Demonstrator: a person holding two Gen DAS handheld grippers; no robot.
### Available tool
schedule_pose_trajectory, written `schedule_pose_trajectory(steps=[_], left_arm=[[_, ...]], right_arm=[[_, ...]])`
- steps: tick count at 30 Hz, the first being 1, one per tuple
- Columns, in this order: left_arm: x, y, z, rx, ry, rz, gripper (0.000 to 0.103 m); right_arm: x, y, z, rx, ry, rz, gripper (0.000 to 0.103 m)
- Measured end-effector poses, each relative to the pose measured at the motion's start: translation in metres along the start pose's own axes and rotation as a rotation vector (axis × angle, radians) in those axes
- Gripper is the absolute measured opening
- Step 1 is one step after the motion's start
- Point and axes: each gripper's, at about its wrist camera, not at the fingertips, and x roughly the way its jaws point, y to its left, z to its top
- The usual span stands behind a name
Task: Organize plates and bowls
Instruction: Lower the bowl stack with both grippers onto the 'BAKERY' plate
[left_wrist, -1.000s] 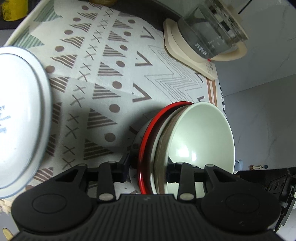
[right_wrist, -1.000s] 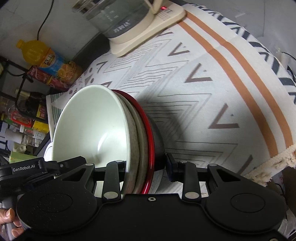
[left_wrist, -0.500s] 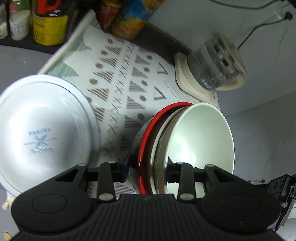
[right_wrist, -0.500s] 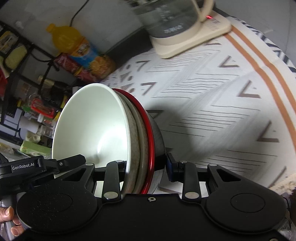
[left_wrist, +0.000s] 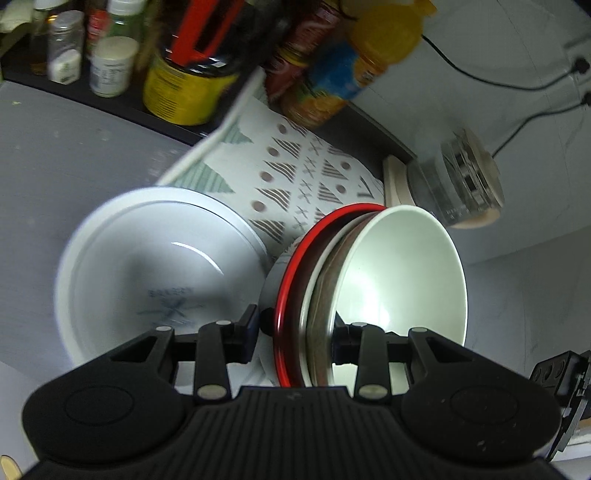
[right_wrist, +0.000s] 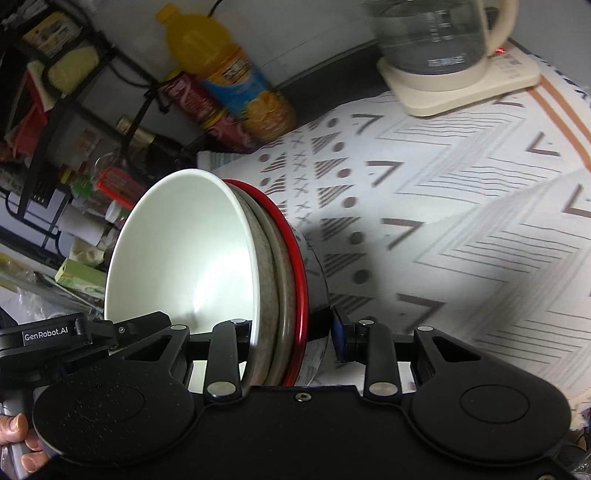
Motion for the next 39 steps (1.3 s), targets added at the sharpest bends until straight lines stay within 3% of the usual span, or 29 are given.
schedule_pose_trajectory(steps=[11, 21, 39], left_arm=[[-0.023, 0.052, 0.019, -0.033, -0.002, 0.024, 0.035], [-0.023, 0.092, 0.03, -0.052, 0.036, 0.037, 0.035], [-0.015, 0.114, 0.038, -0.037, 0.078, 0.038, 0.035]], right_arm=[[0.034, 0.046, -0.007, -0.019, 0.059, 0.007, 0.031], [0.064, 0.063, -0.022, 0.014, 0.114, -0.006, 0.031], [0.081, 0.072, -0.036, 0.062, 0.13, -0.037, 0.031]])
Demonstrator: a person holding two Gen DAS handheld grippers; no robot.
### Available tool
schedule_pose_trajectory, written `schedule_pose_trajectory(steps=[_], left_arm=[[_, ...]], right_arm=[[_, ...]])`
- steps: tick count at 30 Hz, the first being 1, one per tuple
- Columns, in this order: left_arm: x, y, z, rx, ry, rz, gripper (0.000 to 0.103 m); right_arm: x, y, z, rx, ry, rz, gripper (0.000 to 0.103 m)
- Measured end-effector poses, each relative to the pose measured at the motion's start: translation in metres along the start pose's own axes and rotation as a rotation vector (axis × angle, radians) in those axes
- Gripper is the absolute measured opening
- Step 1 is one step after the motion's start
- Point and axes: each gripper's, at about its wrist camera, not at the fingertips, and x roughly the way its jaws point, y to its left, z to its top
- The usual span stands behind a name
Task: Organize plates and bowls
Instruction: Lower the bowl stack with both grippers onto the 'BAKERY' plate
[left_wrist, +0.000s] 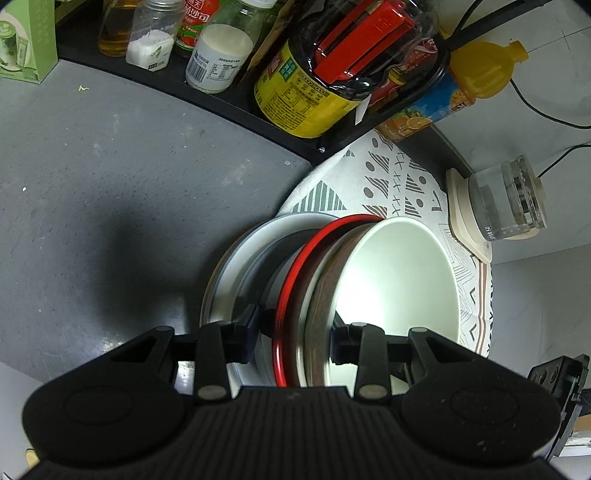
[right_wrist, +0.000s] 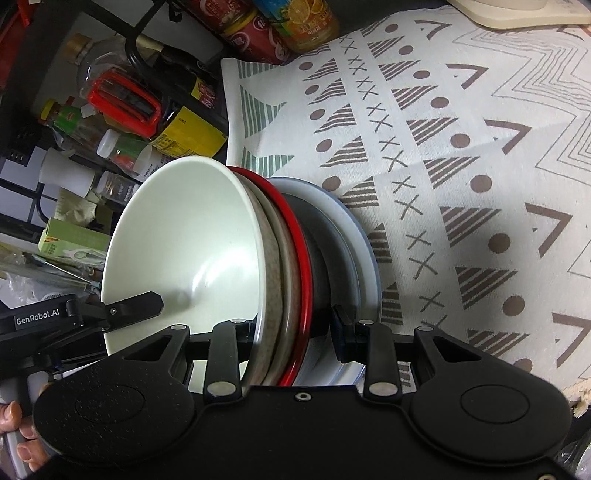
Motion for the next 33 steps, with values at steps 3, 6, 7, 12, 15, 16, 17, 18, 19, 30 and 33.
schedule_pose_trajectory(steps=[3, 6, 7, 12, 15, 16, 17, 18, 19, 30, 33], left_arm=[[0.0, 0.0, 0.0, 0.001, -0.001, -0.002, 0.035], [0.001, 0.002, 0.0, -0.005, -0.002, -0.001, 0.035], [0.002, 0.003, -0.001, -0.012, 0.001, 0.0, 0.034], [0.002, 0.006, -0.001, -0.018, -0.006, -0.014, 0.035], [0.002, 0.006, 0.0, -0.018, -0.008, -0.015, 0.035], [0.002, 0.005, -0.001, -0.017, -0.009, -0.013, 0.035], [0.002, 0.005, -0.001, -0.015, -0.011, -0.012, 0.034], [0.002, 0.004, -0.001, -0.014, -0.013, -0.012, 0.034], [0.002, 0.004, -0.002, -0.016, -0.014, -0.012, 0.034], [-0.009, -0.006, -0.003, 0.067, -0.044, 0.022, 0.036], [-0.015, -0.009, -0.002, 0.109, -0.061, 0.035, 0.045]], right_arm=[[0.0, 0.0, 0.001, 0.001, -0.002, 0.0, 0.031], [0.0, 0.001, 0.002, 0.001, -0.003, 0.0, 0.032], [-0.001, 0.001, 0.002, 0.007, -0.007, 0.0, 0.033], [0.0, 0.001, 0.001, 0.015, -0.02, -0.014, 0.033], [0.0, 0.001, 0.001, 0.012, -0.018, -0.017, 0.033], [0.0, 0.001, 0.001, 0.013, -0.018, -0.018, 0.033], [0.0, 0.001, 0.001, 0.015, -0.02, -0.018, 0.033], [-0.001, 0.0, 0.0, 0.017, -0.022, -0.017, 0.033], [-0.001, 0.0, -0.001, 0.019, -0.023, -0.017, 0.034], [-0.018, 0.01, -0.008, -0.006, -0.103, -0.045, 0.046], [-0.027, 0.016, -0.009, -0.023, -0.149, -0.075, 0.055]])
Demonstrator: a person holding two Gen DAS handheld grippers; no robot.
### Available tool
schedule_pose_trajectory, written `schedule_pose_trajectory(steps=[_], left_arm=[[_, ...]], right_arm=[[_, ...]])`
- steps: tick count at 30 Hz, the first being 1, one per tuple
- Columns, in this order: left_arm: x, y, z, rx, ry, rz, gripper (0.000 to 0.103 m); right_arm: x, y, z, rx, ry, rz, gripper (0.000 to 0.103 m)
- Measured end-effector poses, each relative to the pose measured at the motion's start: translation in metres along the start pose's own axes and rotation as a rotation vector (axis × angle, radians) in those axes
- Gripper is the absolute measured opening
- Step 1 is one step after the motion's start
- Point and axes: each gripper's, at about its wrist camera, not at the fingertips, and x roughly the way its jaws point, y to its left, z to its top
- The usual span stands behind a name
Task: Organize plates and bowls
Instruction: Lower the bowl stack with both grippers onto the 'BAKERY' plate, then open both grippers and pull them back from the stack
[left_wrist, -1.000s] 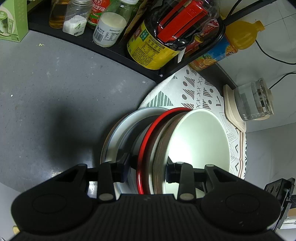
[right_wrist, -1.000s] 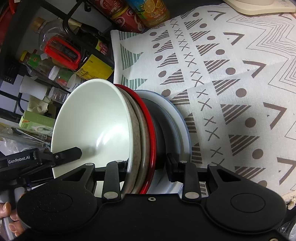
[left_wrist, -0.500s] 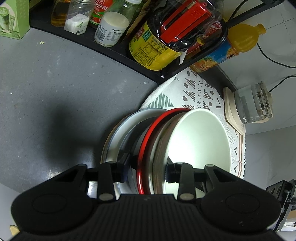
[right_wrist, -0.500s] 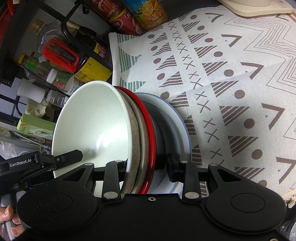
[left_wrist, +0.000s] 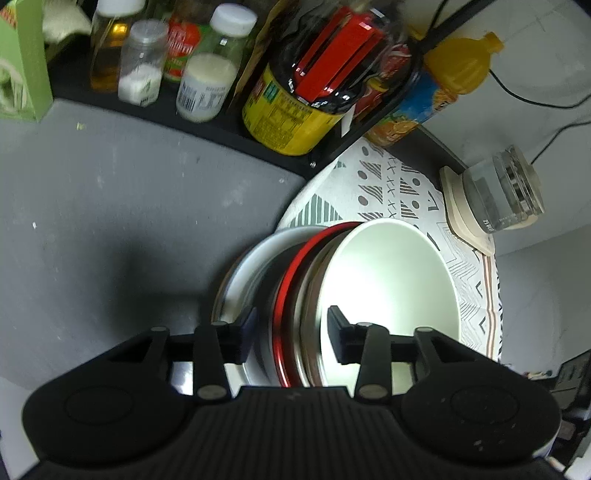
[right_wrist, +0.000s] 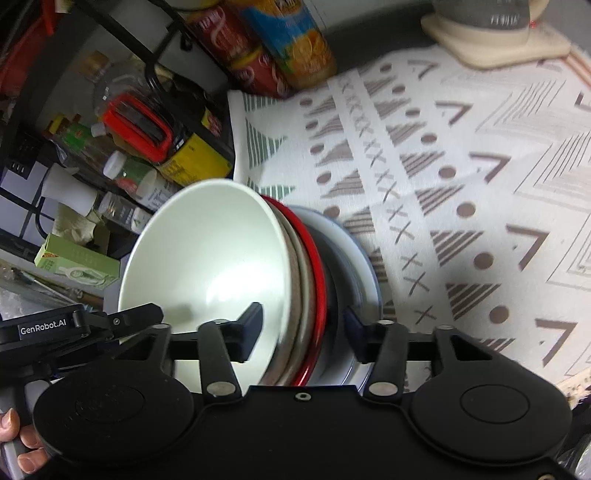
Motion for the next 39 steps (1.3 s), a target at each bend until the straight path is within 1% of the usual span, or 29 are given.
schedule_pose_trajectory(steps=[2, 4, 6, 8, 10, 12, 13, 18, 20, 22, 25, 30, 33, 36, 37, 39], left_arm=[[-0.004, -0.001, 0.002, 0.026, -0.007, 0.004, 0.053], [-0.009, -0.002, 0.004, 0.05, -0.02, 0.004, 0.058], [-0.015, -0.003, 0.006, 0.077, -0.033, -0.008, 0.064], [-0.019, -0.004, 0.007, 0.097, -0.051, -0.023, 0.071], [-0.022, -0.004, 0.009, 0.114, -0.059, -0.041, 0.073], [-0.026, -0.005, 0.011, 0.126, -0.071, -0.054, 0.074], [-0.028, -0.006, 0.012, 0.131, -0.078, -0.058, 0.075], [-0.04, -0.018, 0.011, 0.167, -0.114, -0.055, 0.076], [-0.046, -0.024, 0.009, 0.193, -0.133, -0.054, 0.082], [-0.051, -0.028, 0.006, 0.213, -0.15, -0.051, 0.084], [-0.059, -0.035, -0.002, 0.221, -0.168, -0.045, 0.084], [-0.073, -0.047, -0.025, 0.24, -0.204, -0.043, 0.094], [-0.087, -0.052, -0.041, 0.243, -0.211, -0.039, 0.095], [-0.1, -0.056, -0.057, 0.28, -0.233, -0.04, 0.098], [-0.104, -0.057, -0.062, 0.286, -0.237, -0.036, 0.1], [-0.11, -0.057, -0.07, 0.289, -0.241, -0.043, 0.101]], right_arm=[[-0.007, 0.002, 0.0, 0.003, -0.028, -0.016, 0.06], [-0.014, 0.003, -0.001, 0.003, -0.062, -0.034, 0.063], [-0.022, 0.005, -0.003, -0.003, -0.096, -0.055, 0.068], [-0.031, 0.006, -0.005, -0.006, -0.125, -0.078, 0.071], [-0.04, 0.005, -0.008, -0.006, -0.152, -0.096, 0.075], [-0.05, 0.005, -0.011, -0.007, -0.186, -0.118, 0.084], [-0.055, 0.004, -0.012, -0.011, -0.205, -0.125, 0.084], [-0.077, -0.001, -0.018, -0.001, -0.286, -0.149, 0.096], [-0.084, -0.003, -0.021, 0.002, -0.311, -0.159, 0.098], [-0.094, -0.006, -0.023, 0.0, -0.333, -0.168, 0.102], [-0.11, -0.012, -0.029, -0.002, -0.365, -0.173, 0.103], [-0.138, -0.018, -0.044, 0.001, -0.412, -0.188, 0.103], [-0.155, -0.021, -0.057, 0.005, -0.431, -0.195, 0.103], [-0.169, -0.02, -0.071, -0.006, -0.465, -0.209, 0.103], [-0.173, -0.02, -0.076, -0.003, -0.472, -0.208, 0.103], [-0.18, -0.021, -0.084, -0.004, -0.48, -0.204, 0.103]])
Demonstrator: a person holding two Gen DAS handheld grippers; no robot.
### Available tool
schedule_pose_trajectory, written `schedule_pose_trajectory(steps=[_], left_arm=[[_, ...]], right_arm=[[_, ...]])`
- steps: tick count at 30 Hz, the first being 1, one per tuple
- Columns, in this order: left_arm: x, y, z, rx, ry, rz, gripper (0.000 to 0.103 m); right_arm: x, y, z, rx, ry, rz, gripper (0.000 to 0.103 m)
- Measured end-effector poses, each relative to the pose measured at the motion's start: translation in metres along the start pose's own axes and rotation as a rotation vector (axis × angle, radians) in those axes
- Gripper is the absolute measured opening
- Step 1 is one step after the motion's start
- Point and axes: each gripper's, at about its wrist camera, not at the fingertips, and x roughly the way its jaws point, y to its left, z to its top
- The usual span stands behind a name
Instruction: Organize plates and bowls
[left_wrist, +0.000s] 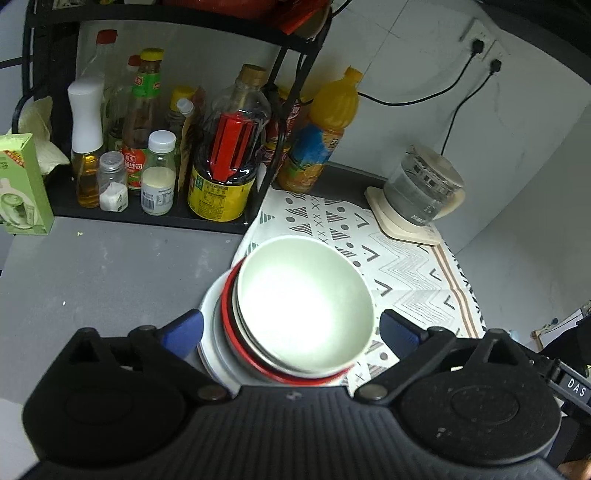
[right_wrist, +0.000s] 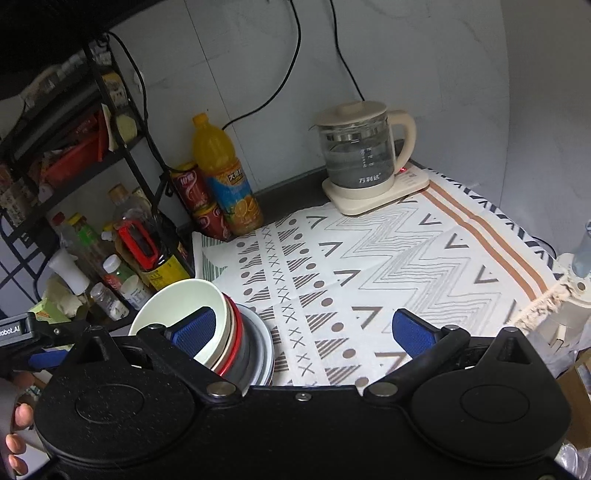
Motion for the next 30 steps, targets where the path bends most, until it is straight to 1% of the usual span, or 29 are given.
schedule_pose_trajectory(steps=[6, 11, 19, 22, 26, 30], left_arm=[[-0.02, -0.005, -0.019, 0.015, -0.008, -0.012, 0.102], [-0.037, -0.01, -0.036, 0.046, -0.026, -0.015, 0.102], [-0.061, -0.014, -0.057, 0.085, -0.057, -0.036, 0.102], [-0.068, -0.014, -0.063, 0.112, -0.07, -0.019, 0.102], [-0.073, -0.011, -0.071, 0.107, -0.07, -0.012, 0.102], [-0.078, -0.009, -0.079, 0.129, -0.082, 0.004, 0.102]], right_arm=[[-0.025, -0.005, -0.013, 0.003, -0.033, -0.009, 0.103], [-0.044, -0.007, -0.025, -0.017, -0.054, -0.031, 0.103], [-0.063, -0.006, -0.045, -0.024, -0.068, -0.066, 0.103], [-0.07, -0.006, -0.052, -0.024, -0.071, -0.066, 0.103], [-0.077, -0.005, -0.059, -0.029, -0.071, -0.071, 0.103], [-0.083, -0.002, -0.066, -0.037, -0.068, -0.073, 0.103]])
